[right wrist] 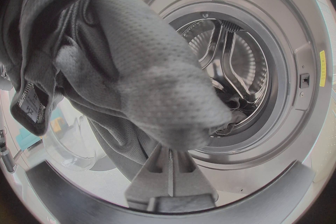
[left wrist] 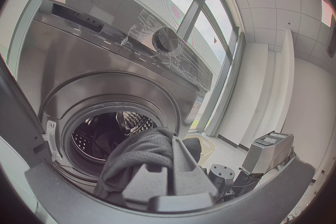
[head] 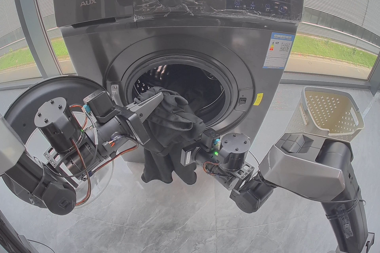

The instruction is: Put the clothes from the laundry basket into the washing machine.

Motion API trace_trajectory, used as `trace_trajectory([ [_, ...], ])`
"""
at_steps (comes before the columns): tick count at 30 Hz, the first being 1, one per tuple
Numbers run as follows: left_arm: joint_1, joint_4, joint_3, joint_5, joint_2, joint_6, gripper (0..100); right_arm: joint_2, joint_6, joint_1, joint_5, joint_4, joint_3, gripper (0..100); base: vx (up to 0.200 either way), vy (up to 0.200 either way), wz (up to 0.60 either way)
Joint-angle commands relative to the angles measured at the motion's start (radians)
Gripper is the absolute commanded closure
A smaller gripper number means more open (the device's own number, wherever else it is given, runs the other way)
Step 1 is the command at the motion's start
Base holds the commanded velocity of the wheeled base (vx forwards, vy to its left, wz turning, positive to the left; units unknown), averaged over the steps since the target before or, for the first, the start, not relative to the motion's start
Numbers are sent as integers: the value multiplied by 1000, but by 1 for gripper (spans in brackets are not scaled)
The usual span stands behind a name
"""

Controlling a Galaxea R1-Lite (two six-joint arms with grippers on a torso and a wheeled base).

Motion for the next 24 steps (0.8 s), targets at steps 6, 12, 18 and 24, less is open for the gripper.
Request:
trace_trajectory([
  [6,2,-3,-1,-1,7,0,100,-42,0,1,6,-21,86,100,0,0,0],
  [12,0,-6,-3,1,4,0,100,-43,-1,13,23,-19,128,0,0,0,0],
  [18,0,-5,-4,-1,1,-2,100,-31,-11,15,28,-10,125,0,0,0,0],
  [24,-1,-5,-6,1,-2,-6,100,3,-32,16,46,12,67,0,0,0,0],
])
